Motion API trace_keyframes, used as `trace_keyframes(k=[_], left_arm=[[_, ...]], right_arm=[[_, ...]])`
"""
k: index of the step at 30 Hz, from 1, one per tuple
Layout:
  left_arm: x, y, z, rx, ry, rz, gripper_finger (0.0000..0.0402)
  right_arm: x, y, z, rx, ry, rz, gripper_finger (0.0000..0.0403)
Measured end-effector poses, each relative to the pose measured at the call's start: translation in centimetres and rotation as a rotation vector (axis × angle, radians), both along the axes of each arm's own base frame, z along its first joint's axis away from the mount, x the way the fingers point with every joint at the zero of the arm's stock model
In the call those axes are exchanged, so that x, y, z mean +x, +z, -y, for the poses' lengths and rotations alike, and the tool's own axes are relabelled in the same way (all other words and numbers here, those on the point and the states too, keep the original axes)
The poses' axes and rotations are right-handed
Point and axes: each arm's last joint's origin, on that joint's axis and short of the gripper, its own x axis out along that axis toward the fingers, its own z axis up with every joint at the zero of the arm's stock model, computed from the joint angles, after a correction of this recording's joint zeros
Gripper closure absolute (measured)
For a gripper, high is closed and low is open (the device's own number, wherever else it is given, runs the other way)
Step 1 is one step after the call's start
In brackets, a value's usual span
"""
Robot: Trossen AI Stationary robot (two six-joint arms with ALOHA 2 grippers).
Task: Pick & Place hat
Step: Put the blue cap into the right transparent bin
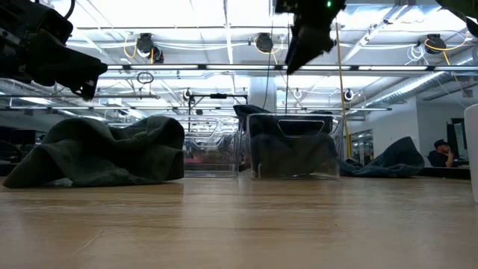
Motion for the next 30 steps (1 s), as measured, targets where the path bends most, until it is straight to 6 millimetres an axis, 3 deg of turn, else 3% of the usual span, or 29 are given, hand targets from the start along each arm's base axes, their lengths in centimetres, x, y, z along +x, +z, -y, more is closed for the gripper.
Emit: trace_keyframes(k=[9,17,23,30], left_arm=[[0.0,0.0,0.0,0.000,0.000,0.000,0.0325],[0.0,0.0,0.0,0.000,0.000,0.000,0.0325],[0.0,0.0,0.0,0.000,0.000,0.000,0.0325],[0.0,0.0,0.0,0.000,0.000,0.000,0.0325]], right_arm=[[-5.9,4.0,0.6,0.063,-0.030,0.055,0.0129],[-10.2,4.5,2.4,0.288,-0.136,0.032,0.0129],[-11.8,3.7,3.2,0.370,-0.193,-0.109,0.0129],[-12.3,3.5,4.8,0.267,-0.189,-0.195,0.0129]])
